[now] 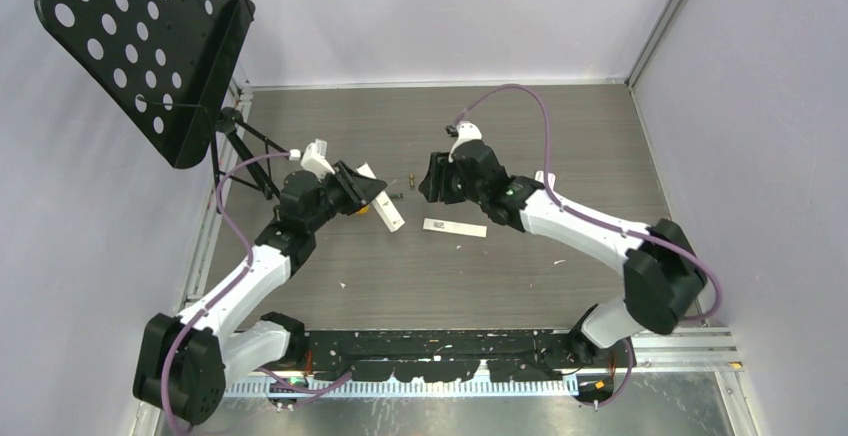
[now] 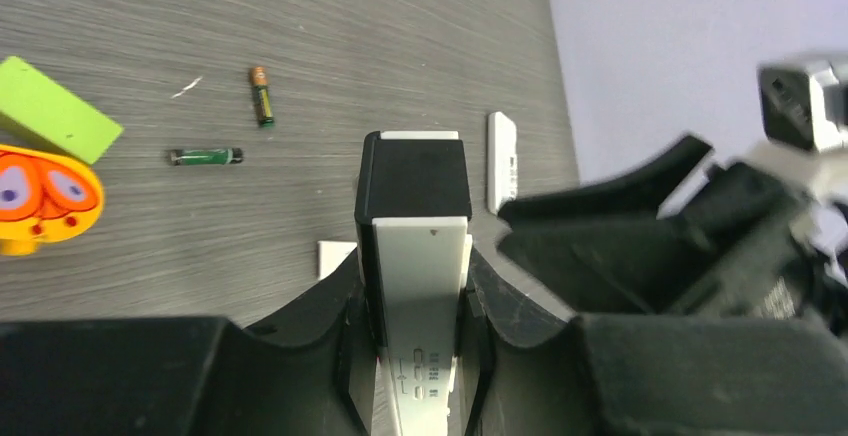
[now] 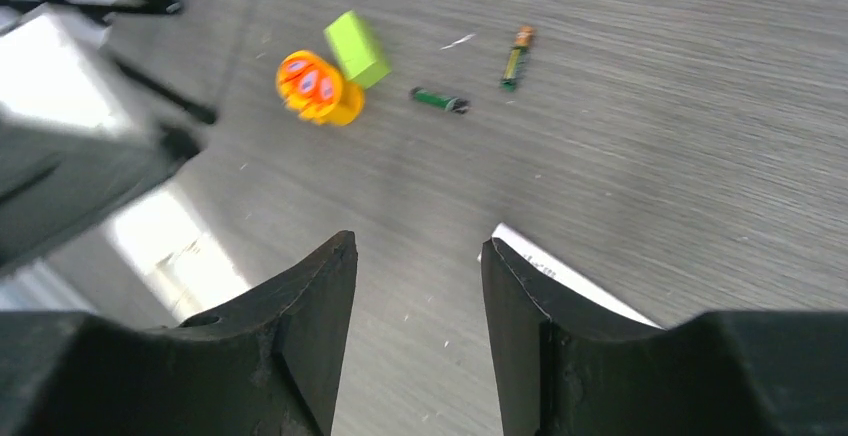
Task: Load the batteries into the remote control
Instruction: Adjust the remote control, then pick up the battery from the center of the board.
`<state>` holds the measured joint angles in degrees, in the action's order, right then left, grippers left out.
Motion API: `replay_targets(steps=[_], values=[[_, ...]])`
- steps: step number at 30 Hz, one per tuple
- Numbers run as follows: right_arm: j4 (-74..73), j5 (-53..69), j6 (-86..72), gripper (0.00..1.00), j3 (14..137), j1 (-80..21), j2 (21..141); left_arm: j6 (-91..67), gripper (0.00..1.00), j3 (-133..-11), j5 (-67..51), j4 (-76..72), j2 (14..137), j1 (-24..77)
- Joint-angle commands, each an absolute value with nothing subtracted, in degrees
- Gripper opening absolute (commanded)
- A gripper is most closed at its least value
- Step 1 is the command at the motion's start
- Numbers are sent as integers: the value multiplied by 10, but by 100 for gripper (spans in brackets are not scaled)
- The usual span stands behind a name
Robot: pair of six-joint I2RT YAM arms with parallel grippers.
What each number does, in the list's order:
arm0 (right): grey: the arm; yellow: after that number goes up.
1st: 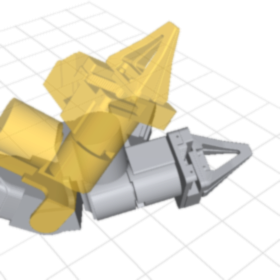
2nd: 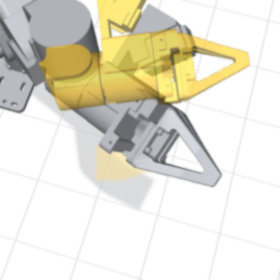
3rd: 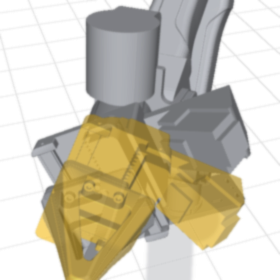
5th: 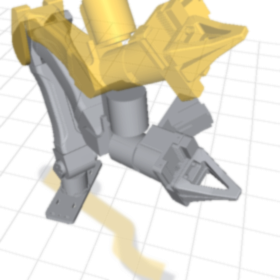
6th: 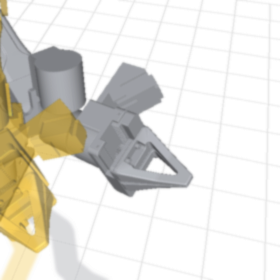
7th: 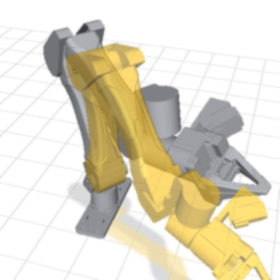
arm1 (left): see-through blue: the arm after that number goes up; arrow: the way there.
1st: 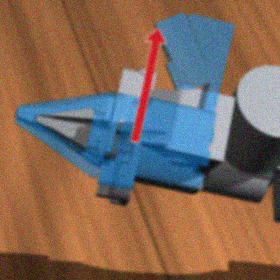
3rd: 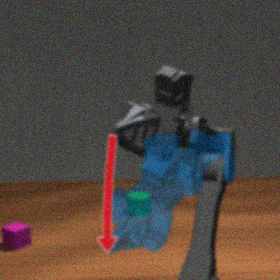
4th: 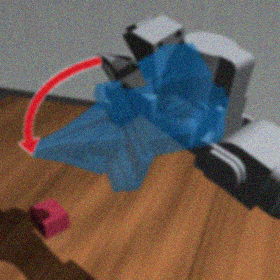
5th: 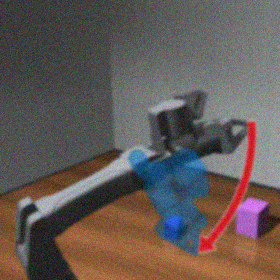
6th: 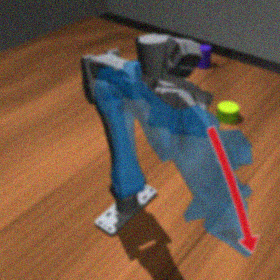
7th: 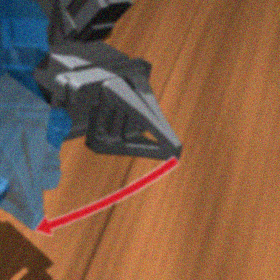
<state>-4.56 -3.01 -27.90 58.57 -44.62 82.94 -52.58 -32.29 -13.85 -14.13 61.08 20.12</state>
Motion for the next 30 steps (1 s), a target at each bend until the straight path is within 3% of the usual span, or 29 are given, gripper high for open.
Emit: replay_targets(steps=[1, 14, 30], values=[[-96, -113, -348, 54, 662, -438, 907, -443, 0, -297, -119, -104, 555, 200], [-110, -221, -308, 55, 834, -436, 1153, -384, 0, -245, -135, -82, 441, 199], [-61, -215, -283, 55, 856, -432, 1213, -374, 0, -247, -132, -68, 438, 198]])
